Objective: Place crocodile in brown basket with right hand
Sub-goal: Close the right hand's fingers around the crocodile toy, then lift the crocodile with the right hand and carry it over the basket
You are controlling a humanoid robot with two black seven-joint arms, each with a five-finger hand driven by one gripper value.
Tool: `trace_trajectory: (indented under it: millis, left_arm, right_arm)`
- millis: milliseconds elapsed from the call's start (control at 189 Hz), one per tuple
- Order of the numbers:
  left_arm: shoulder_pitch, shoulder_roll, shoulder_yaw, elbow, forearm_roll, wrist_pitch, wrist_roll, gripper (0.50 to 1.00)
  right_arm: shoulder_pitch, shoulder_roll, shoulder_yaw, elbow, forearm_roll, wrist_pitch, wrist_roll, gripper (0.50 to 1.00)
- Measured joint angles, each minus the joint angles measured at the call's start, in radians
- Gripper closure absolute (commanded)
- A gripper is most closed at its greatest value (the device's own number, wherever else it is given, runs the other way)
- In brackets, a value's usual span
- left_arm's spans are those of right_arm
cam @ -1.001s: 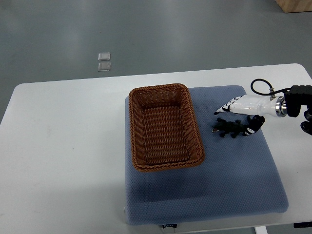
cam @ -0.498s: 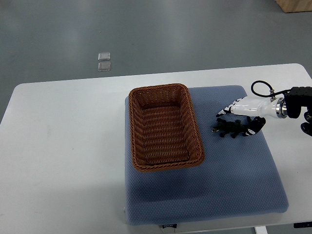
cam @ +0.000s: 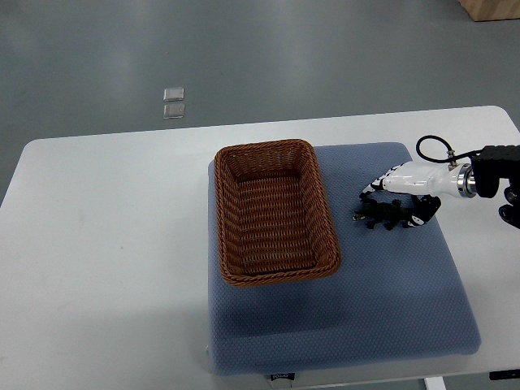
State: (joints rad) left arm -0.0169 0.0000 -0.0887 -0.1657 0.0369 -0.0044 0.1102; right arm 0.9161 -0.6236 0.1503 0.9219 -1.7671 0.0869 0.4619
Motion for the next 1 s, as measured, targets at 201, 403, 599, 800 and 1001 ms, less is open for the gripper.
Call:
trace_trajectory:
  millis: [201,403,599,800,1001]
  left_arm:
    - [0.000,0.000,0.000,0.000,0.000,0.000,0.000,0.500]
    - [0.000,0.000,0.000,0.000,0.000,0.000,0.000,0.500]
    - [0.000,0.000,0.000,0.000,0.000,0.000,0.000,0.500]
    - [0.000,0.000,0.000,0.000,0.000,0.000,0.000,0.500]
    - [0.000,0.000,0.000,0.000,0.000,0.000,0.000,0.500]
  right_arm:
    - [0.002,0.003,0.000,-0.007,0.001,-0.001,-0.001,0.689]
    - [0.003,0.008,0.001,-0.008,0.001,-0.001,-0.002,0.744]
    - [0.005,0.008,0.001,-0.008,0.001,-0.001,-0.002,0.846]
    - [0.013,0.008,0.000,-0.009,0.000,-0.001,-0.002,0.940]
    - [0.013,0.008,0.000,-0.016,0.000,-0.001,-0.002,1.000]
